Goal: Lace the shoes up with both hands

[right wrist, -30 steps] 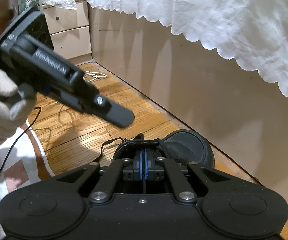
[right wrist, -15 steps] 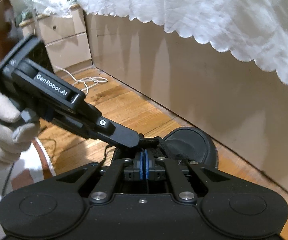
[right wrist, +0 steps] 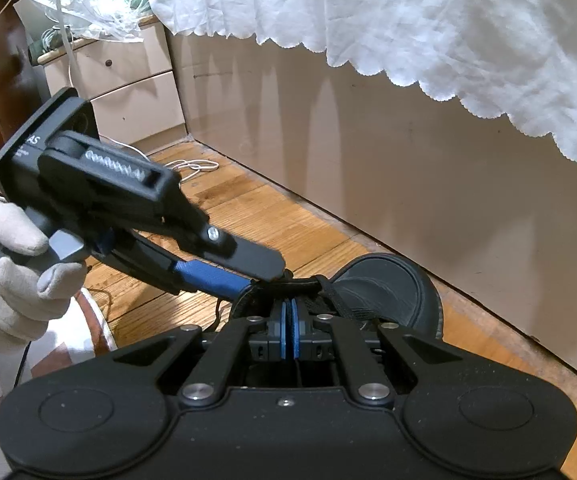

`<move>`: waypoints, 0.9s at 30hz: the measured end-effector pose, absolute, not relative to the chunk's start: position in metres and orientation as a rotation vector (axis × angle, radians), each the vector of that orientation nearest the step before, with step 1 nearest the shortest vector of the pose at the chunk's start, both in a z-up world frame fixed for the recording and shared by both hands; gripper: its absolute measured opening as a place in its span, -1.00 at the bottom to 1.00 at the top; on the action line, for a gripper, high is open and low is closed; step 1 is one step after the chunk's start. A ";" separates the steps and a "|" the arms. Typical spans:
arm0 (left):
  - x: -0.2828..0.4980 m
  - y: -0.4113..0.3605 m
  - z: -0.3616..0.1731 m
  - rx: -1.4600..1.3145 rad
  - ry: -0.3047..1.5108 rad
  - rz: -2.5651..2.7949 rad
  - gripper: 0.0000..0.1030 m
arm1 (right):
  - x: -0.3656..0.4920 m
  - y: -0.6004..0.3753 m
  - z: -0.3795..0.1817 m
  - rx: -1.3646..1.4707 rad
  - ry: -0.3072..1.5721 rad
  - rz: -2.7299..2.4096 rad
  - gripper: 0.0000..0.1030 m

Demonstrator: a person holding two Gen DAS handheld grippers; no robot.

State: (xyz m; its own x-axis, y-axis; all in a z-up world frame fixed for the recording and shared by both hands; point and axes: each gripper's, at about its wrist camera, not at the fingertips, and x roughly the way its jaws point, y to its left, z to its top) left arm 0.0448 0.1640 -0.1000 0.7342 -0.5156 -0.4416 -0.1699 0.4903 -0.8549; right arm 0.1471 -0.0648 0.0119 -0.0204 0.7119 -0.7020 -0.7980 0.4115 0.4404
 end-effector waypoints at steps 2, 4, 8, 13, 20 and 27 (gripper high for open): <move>0.044 0.163 -0.101 -1.071 0.741 -0.245 -0.49 | 0.147 -0.065 0.012 -0.097 1.042 1.208 -0.85; 0.043 0.161 -0.098 -1.065 0.725 -0.253 -0.71 | 0.147 -0.065 0.012 -0.092 1.042 1.215 -0.85; 0.043 0.158 -0.090 -1.017 0.703 -0.261 -0.88 | 0.148 -0.067 0.011 -0.082 1.045 1.220 -0.85; 0.036 0.167 -0.096 -1.088 0.662 -0.242 -0.95 | 0.149 -0.067 0.010 -0.069 1.047 1.223 -0.85; 0.032 0.164 -0.095 -1.046 0.684 -0.243 -0.90 | 0.150 -0.068 0.011 -0.064 1.046 1.222 -0.85; 0.038 0.166 -0.105 -1.086 0.692 -0.220 -0.96 | 0.147 -0.064 0.013 -0.063 1.046 1.221 -0.85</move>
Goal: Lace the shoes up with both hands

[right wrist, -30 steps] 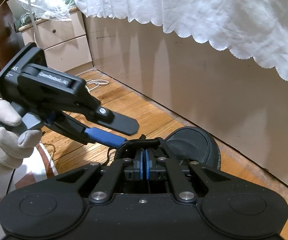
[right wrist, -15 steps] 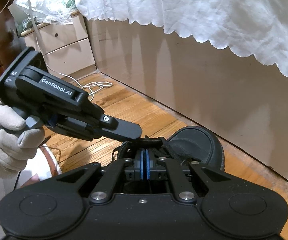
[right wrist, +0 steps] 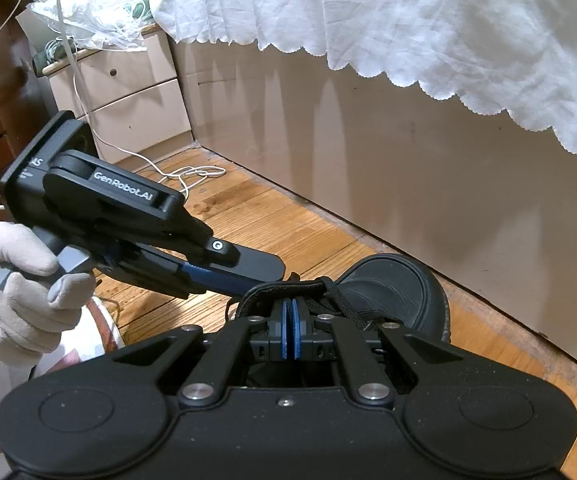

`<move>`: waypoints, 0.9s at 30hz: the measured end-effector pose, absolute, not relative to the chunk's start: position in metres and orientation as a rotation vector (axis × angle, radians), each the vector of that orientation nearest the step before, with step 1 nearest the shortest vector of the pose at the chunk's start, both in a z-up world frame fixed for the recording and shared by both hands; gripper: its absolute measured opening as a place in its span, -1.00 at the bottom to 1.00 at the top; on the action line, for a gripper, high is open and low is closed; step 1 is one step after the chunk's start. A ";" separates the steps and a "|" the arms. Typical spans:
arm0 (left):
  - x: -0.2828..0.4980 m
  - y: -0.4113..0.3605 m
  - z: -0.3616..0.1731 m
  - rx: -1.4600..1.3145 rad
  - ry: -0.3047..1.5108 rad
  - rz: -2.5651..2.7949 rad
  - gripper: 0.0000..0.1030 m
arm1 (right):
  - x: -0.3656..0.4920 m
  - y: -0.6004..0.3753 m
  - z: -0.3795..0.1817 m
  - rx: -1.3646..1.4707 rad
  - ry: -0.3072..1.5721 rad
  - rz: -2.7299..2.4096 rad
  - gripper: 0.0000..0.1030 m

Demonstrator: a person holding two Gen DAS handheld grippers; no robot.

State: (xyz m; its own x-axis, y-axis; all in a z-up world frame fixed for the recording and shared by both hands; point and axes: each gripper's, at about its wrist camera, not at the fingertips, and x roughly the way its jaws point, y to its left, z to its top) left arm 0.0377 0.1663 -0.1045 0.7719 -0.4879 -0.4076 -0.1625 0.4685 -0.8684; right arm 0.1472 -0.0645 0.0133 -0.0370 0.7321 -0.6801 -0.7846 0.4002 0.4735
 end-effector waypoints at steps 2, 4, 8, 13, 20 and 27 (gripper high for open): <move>0.039 0.163 -0.100 -1.044 0.687 -0.234 -0.98 | 0.147 -0.063 0.013 -0.063 1.047 1.222 -0.85; 0.040 0.157 -0.090 -0.947 0.690 -0.229 -0.99 | 0.147 -0.062 0.013 -0.067 1.046 1.220 -0.85; 0.046 0.138 -0.068 -0.703 0.682 -0.220 -0.98 | 0.150 -0.069 0.017 -0.079 1.052 1.196 -0.50; 0.044 0.129 -0.052 -0.552 0.680 -0.169 -0.99 | 0.158 -0.086 0.031 0.017 1.016 1.171 -0.12; 0.021 0.149 -0.037 -0.506 0.635 -0.085 -0.99 | 0.151 -0.073 0.051 0.018 0.959 1.203 -0.13; -0.007 0.150 -0.020 -0.532 0.563 -0.157 -0.99 | 0.112 -0.026 0.058 -0.288 0.906 1.261 -0.18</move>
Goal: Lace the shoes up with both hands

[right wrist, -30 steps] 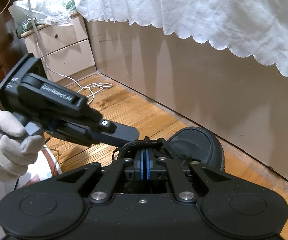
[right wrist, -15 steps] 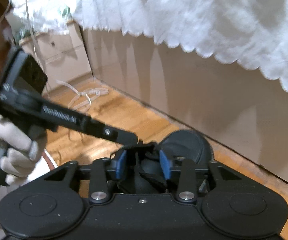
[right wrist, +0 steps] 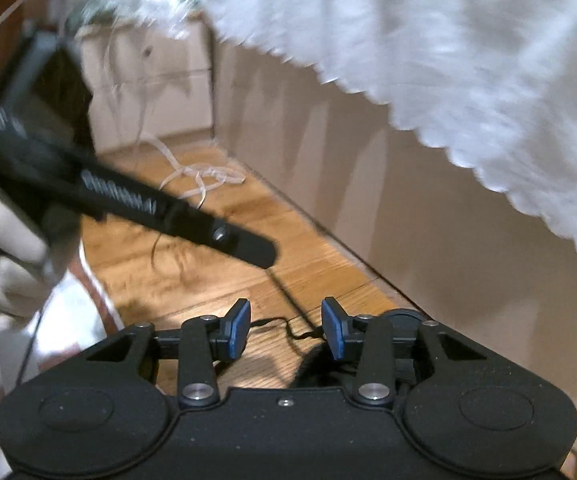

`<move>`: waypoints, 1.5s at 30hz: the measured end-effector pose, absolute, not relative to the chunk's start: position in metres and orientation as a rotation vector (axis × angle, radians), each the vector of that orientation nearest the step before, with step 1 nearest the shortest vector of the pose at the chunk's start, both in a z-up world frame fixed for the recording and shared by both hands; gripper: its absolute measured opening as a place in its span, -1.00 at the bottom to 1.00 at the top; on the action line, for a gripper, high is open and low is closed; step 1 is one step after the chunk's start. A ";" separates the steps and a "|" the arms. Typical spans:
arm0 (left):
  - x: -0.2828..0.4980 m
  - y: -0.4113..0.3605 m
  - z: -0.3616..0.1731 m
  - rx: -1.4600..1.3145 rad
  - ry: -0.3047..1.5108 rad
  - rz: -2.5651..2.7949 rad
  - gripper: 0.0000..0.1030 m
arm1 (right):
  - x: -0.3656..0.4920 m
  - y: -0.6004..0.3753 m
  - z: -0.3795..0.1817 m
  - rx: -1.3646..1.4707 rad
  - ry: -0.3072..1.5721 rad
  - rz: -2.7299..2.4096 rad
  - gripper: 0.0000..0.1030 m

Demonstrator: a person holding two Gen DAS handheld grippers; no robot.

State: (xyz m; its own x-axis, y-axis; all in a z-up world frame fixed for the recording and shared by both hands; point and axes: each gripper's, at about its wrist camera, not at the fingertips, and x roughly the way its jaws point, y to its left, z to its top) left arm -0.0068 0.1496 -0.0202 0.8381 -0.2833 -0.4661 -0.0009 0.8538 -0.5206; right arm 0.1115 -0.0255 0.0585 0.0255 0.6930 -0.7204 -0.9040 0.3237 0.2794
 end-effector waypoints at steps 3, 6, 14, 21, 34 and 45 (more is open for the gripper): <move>-0.012 0.141 -0.017 -0.540 0.545 -0.172 -0.99 | 0.100 -0.013 0.052 -0.416 0.881 1.222 -0.32; -0.017 0.142 -0.015 -0.545 0.531 -0.176 -1.00 | 0.116 -0.019 0.052 -0.337 0.901 1.133 -0.97; -0.022 0.153 -0.033 -0.450 0.627 -0.142 -0.97 | 0.176 -0.084 0.052 0.133 0.944 0.903 -0.98; -0.018 0.131 -0.069 -0.232 0.813 -0.340 -0.77 | 0.187 -0.108 0.082 0.405 0.844 0.981 -0.97; -0.015 0.132 -0.078 -0.066 0.857 -0.432 -0.21 | 0.176 -0.110 0.118 0.610 0.671 1.181 -0.95; -0.012 0.129 -0.087 -0.025 0.873 -0.430 -0.11 | 0.158 -0.111 0.149 0.575 0.578 1.304 -0.94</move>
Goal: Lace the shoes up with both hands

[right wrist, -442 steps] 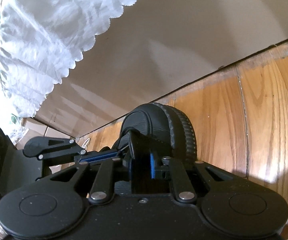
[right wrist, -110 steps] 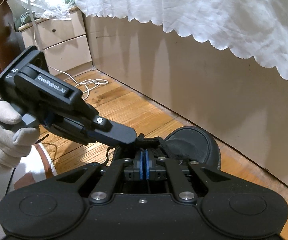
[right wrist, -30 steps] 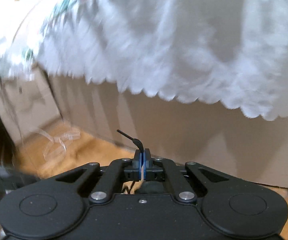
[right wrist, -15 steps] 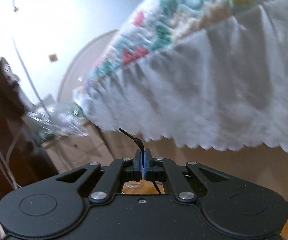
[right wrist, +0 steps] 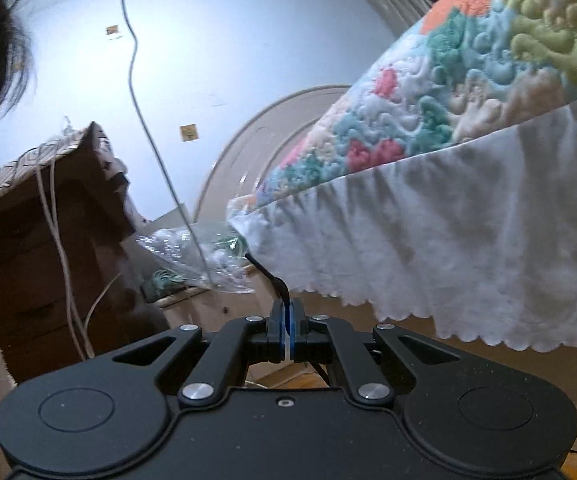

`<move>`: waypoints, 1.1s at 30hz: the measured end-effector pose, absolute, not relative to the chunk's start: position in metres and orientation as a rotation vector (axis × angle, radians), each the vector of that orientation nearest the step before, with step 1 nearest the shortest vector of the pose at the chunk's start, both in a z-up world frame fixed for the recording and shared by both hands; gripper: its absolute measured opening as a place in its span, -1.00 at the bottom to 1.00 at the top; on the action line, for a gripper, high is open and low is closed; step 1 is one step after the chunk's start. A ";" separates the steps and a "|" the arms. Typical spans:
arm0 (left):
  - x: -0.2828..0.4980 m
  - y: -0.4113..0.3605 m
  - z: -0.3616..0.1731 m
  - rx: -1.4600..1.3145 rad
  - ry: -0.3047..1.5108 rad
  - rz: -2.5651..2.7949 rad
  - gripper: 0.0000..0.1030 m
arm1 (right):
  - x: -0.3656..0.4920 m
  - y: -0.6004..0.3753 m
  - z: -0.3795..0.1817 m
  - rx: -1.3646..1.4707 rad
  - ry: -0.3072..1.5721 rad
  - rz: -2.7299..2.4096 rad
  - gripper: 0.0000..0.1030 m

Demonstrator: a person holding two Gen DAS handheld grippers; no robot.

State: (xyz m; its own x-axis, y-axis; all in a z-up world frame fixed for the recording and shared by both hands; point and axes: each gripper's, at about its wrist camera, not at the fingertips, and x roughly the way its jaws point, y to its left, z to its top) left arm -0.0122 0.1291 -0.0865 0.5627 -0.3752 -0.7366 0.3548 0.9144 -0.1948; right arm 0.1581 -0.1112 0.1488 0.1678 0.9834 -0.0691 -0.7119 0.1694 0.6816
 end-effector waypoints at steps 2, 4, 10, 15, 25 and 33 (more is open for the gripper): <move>-0.011 0.126 -0.085 -0.019 0.859 -0.449 -0.11 | 0.159 -0.114 0.147 0.591 0.584 1.305 -0.94; -0.008 0.121 -0.085 0.012 0.856 -0.470 -0.10 | 0.161 -0.117 0.143 0.619 0.589 1.302 -0.93; 0.002 0.108 -0.095 0.101 0.897 -0.494 -0.10 | 0.163 -0.126 0.141 0.644 0.580 1.294 -0.93; 0.013 0.107 -0.110 0.121 1.047 -0.447 -0.11 | 0.163 -0.129 0.136 0.645 0.594 1.312 -0.93; 0.016 0.119 -0.108 0.101 1.045 -0.301 -0.97 | 0.163 -0.130 0.128 0.627 0.630 1.316 -0.93; 0.009 0.168 -0.064 -0.140 0.877 -0.071 -0.97 | 0.156 -0.117 0.102 0.458 0.769 1.280 -0.93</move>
State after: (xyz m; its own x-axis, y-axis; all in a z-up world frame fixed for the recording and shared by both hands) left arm 0.0090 0.1677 -0.0644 0.6378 -0.1193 -0.7609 0.0044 0.9885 -0.1513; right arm 0.1556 -0.1169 0.1015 0.0940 0.9626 -0.2540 -0.6764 0.2489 0.6931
